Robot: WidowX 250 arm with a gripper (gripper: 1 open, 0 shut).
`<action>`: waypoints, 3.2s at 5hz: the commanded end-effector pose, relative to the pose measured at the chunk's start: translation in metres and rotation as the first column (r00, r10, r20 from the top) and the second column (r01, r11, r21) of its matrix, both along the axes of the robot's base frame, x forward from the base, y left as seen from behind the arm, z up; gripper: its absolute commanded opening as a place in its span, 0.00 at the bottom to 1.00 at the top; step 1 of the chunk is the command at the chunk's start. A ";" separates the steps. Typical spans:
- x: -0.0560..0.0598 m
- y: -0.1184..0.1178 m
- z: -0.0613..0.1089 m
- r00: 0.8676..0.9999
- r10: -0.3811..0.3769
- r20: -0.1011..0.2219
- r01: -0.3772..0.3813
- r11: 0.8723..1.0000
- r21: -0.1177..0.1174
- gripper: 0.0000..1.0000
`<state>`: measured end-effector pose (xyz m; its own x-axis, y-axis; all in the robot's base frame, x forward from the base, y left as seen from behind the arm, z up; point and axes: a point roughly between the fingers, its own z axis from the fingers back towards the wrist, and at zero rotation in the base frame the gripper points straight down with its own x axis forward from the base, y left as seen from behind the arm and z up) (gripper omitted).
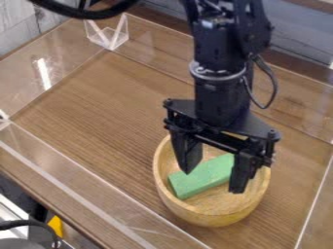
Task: Put the green block in the brown bowl
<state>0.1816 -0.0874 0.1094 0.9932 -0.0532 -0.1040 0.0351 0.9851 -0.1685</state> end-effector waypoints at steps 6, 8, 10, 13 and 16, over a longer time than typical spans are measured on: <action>0.033 0.069 -0.002 0.982 0.112 0.152 -0.121 0.991 0.054 1.00; 0.036 0.071 -0.009 0.985 0.003 0.175 -0.016 0.997 0.070 0.00; 0.036 0.071 -0.006 0.981 -0.064 0.182 0.051 0.996 0.075 1.00; 0.058 0.047 -0.023 0.974 -0.091 0.209 0.072 0.993 0.097 1.00; 0.055 0.057 -0.010 0.974 -0.034 0.225 0.014 0.996 0.090 1.00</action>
<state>0.2274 -0.0327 0.0872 0.9935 -0.0923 0.0659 0.0969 0.9928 -0.0710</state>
